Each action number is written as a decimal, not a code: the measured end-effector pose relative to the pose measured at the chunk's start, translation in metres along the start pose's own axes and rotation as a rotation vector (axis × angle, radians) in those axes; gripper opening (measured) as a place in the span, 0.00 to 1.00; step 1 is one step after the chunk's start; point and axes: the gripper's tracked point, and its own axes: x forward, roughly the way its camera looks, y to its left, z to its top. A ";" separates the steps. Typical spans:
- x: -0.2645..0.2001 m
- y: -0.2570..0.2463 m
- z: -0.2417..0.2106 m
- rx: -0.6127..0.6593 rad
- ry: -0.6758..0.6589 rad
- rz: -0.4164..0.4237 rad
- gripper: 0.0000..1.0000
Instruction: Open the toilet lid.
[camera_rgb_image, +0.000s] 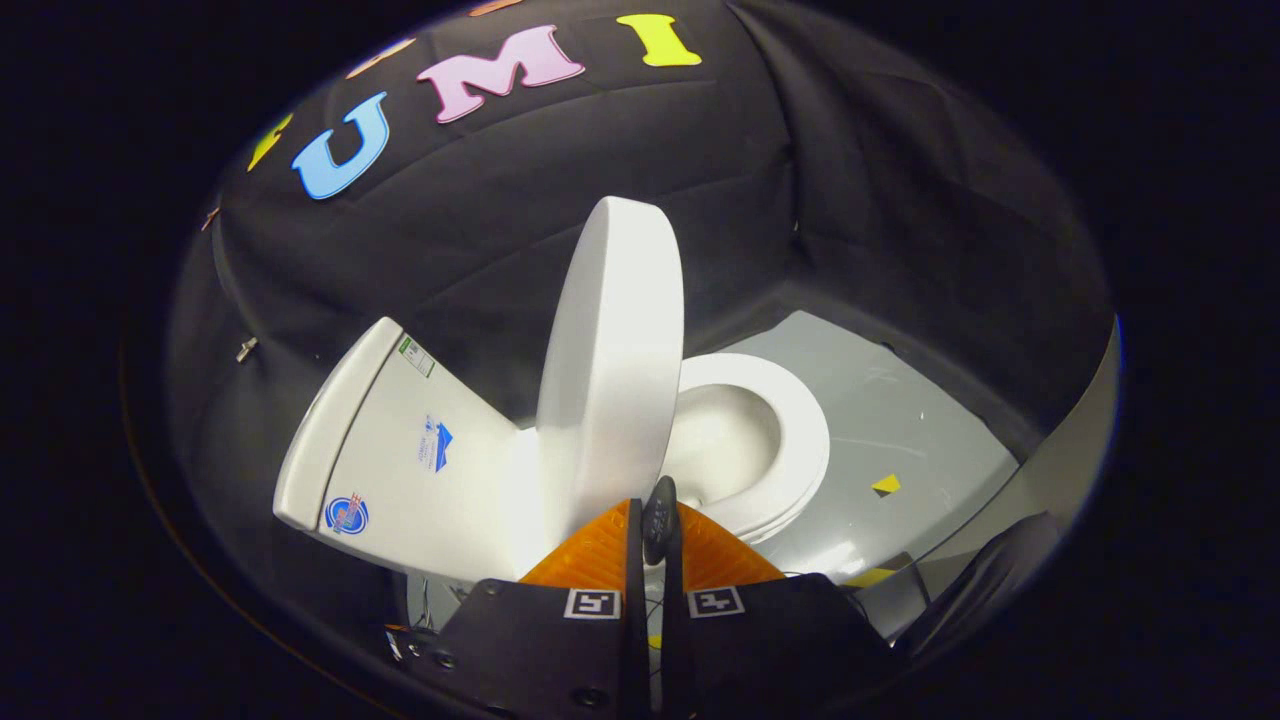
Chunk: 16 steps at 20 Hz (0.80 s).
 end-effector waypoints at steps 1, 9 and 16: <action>-0.003 0.008 0.001 -0.011 -0.014 -0.003 0.10; -0.023 0.073 0.003 -0.152 -0.129 -0.020 0.10; -0.035 0.131 -0.007 -0.242 -0.190 0.006 0.10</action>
